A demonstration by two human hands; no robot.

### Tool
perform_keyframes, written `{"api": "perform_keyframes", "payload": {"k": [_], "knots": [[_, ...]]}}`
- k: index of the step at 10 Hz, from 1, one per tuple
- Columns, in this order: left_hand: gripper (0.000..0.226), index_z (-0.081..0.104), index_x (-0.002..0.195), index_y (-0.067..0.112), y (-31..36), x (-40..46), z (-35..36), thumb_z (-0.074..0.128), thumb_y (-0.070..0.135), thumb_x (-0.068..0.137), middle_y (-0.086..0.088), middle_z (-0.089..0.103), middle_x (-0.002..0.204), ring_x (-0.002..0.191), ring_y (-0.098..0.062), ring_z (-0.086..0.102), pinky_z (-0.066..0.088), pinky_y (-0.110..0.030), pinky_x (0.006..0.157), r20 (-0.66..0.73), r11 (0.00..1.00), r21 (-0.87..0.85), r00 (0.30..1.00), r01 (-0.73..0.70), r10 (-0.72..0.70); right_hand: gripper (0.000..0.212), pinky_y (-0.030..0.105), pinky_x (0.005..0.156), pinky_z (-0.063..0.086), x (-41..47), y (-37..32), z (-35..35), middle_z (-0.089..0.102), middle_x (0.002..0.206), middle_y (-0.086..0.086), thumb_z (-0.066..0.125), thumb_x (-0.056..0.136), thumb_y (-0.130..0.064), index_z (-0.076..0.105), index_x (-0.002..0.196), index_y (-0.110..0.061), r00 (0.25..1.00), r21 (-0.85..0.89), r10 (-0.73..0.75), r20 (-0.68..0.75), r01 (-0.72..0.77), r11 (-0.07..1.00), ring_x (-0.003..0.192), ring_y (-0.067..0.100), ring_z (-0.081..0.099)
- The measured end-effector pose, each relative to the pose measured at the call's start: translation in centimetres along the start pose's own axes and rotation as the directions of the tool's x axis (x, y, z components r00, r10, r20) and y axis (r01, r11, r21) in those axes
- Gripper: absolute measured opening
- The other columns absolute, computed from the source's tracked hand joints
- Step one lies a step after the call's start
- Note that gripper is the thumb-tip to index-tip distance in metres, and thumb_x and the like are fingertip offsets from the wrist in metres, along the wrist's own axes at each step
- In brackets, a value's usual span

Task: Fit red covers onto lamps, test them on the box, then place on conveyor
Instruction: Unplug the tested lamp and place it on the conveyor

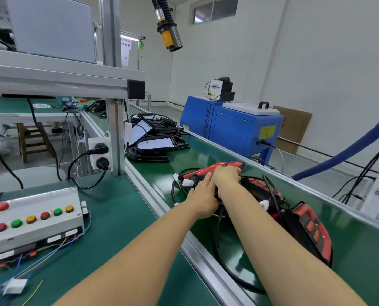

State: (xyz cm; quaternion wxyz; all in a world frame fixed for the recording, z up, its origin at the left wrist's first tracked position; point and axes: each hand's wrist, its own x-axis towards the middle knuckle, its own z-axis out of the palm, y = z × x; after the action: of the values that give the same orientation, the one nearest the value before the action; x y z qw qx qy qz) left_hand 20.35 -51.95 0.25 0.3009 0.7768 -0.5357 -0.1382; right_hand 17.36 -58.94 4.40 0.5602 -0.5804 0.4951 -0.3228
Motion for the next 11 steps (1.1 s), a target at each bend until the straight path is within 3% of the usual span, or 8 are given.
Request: {"api": "perform_keyframes", "payload": {"k": [1, 2, 3, 5, 7, 8, 11], "knots": [[0.065, 0.014, 0.152, 0.014, -0.4, 0.3, 0.5, 0.047, 0.02, 0.096, -0.006, 0.015, 0.158, 0.143, -0.024, 0.019, 0.017, -0.048, 0.116, 0.018, 0.992, 0.118, 0.999, 0.042, -0.044, 0.064, 0.044, 0.119, 0.021, -0.6, 0.4, 0.5, 0.013, 0.158, 0.02, 0.049, 0.097, -0.009, 0.015, 0.15, 0.002, 0.99, -0.461, -0.132, -0.046, 0.096, 0.882, 0.144, 0.035, 0.019], [0.071, 0.003, 0.153, 0.016, -0.6, 0.2, 0.9, 0.044, 0.033, 0.098, -0.004, 0.004, 0.16, 0.146, -0.021, 0.004, 0.004, -0.046, 0.118, 0.075, 0.963, 0.261, 0.993, 0.071, -0.094, 0.067, 0.043, 0.121, 0.009, -0.8, 1.3, 0.2, 0.007, 0.161, 0.015, 0.049, 0.098, -0.02, 0.014, 0.152, 0.001, 0.963, -0.695, -0.268, -0.007, 0.188, 0.694, 0.148, 0.03, 0.008], [0.076, -0.003, 0.153, 0.018, -0.9, -0.4, 0.9, 0.046, 0.029, 0.097, 0.0, 0.001, 0.16, 0.147, -0.019, 0.001, 0.001, -0.048, 0.117, 0.05, 0.967, 0.241, 0.994, 0.079, -0.094, 0.066, 0.045, 0.121, 0.007, -1.0, 1.9, -0.3, 0.012, 0.161, 0.013, 0.042, 0.1, -0.033, 0.016, 0.152, -0.001, 0.959, -0.803, -0.274, 0.077, 0.223, 0.553, 0.148, 0.028, 0.008], [0.075, -0.004, 0.153, 0.018, -1.5, -2.4, -0.4, 0.041, 0.011, 0.092, 0.0, -0.009, 0.16, 0.147, -0.02, -0.003, -0.002, -0.047, 0.117, 0.047, 0.971, 0.2, 0.988, 0.135, -0.147, 0.062, 0.056, 0.117, -0.005, -1.6, 1.8, -0.7, 0.008, 0.163, 0.011, 0.025, 0.104, -0.039, 0.01, 0.155, -0.007, 0.953, -0.862, -0.287, 0.102, 0.229, 0.453, 0.15, 0.026, 0.001], [0.07, 0.001, 0.152, 0.019, -2.8, -4.7, -1.6, 0.041, 0.022, 0.096, 0.003, -0.001, 0.16, 0.147, -0.02, 0.001, -0.003, -0.053, 0.114, 0.001, 0.952, 0.209, 0.973, 0.224, -0.229, 0.062, 0.057, 0.115, -0.008, -4.4, 2.3, 0.2, 0.003, 0.164, 0.009, 0.022, 0.104, -0.042, 0.008, 0.155, -0.011, 0.893, -0.871, -0.392, 0.222, 0.362, 0.332, 0.15, 0.024, -0.004], [0.068, -0.006, 0.153, 0.022, -3.9, -6.8, -2.6, 0.036, 0.03, 0.1, 0.005, -0.009, 0.16, 0.147, -0.022, -0.007, -0.008, -0.056, 0.113, -0.011, 0.918, 0.268, 0.953, 0.293, -0.301, 0.06, 0.057, 0.116, -0.008, -6.3, 3.1, 1.0, 0.004, 0.164, 0.007, 0.021, 0.104, -0.041, 0.009, 0.155, -0.012, 0.843, -0.844, -0.427, 0.328, 0.464, 0.268, 0.15, 0.022, -0.003], [0.069, -0.012, 0.151, 0.025, -6.8, -15.1, -6.8, 0.034, 0.033, 0.101, 0.008, -0.017, 0.158, 0.146, -0.025, -0.013, -0.012, -0.057, 0.111, -0.089, 0.819, 0.4, 0.907, 0.411, -0.412, 0.061, 0.059, 0.114, -0.01, -12.8, 6.0, 4.6, 0.002, 0.164, 0.004, 0.016, 0.104, -0.047, 0.005, 0.155, -0.015, 0.743, -0.742, -0.345, 0.573, 0.65, 0.166, 0.15, 0.018, -0.005]]}}
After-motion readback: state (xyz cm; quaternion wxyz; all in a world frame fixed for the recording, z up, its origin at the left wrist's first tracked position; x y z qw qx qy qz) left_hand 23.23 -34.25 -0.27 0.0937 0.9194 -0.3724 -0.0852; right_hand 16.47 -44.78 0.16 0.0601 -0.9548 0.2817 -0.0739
